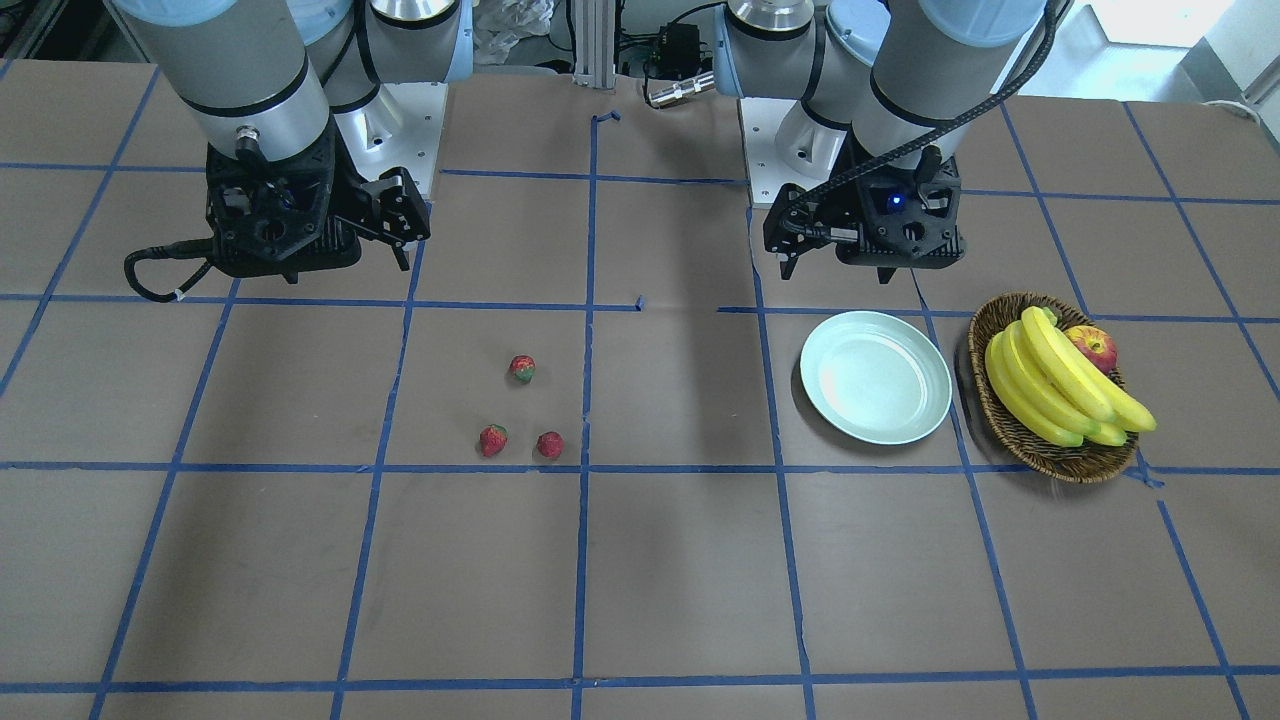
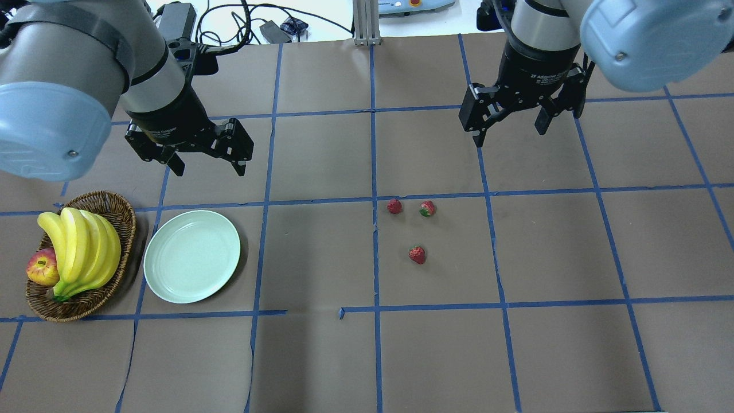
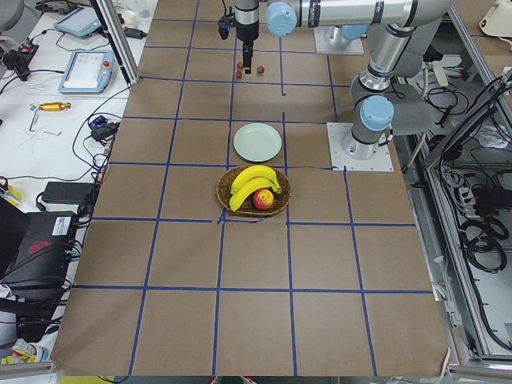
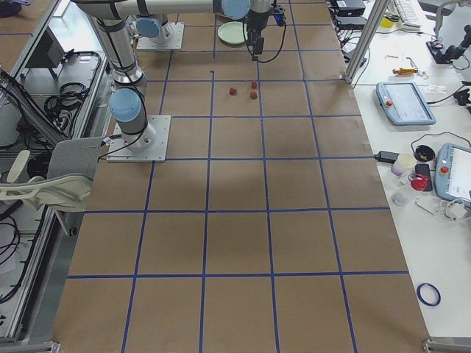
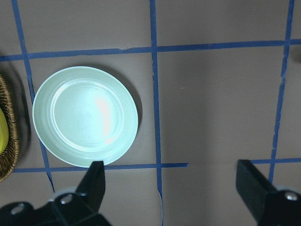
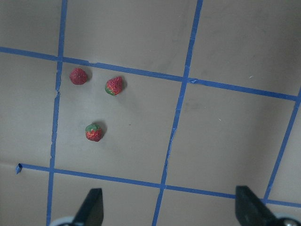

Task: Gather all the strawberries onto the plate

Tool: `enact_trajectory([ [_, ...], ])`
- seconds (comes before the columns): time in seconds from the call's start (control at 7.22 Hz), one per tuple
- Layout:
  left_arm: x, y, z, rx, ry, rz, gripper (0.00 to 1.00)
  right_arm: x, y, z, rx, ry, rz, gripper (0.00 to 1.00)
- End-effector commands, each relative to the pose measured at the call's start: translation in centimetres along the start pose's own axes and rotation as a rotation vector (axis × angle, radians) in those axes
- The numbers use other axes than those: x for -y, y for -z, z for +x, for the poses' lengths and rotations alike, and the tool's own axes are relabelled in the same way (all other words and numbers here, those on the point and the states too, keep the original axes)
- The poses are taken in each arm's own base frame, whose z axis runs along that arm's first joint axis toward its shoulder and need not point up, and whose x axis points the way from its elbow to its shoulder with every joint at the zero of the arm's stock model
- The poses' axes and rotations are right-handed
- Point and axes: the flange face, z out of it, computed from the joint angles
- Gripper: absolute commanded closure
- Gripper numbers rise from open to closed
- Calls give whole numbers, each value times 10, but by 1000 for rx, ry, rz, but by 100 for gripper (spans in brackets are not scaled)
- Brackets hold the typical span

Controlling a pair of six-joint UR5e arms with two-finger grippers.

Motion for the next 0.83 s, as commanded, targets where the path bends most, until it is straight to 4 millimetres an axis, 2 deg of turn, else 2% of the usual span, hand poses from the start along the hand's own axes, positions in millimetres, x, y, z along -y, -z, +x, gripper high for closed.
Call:
enact_trajectory([
  [0.0,2,-6,0,0,-5,-12,0,0,0,-1,0,1,0,0],
  [0.69,3,-7,-1,-1,14,-14,0,0,-2,-2,8,2,-2,0],
])
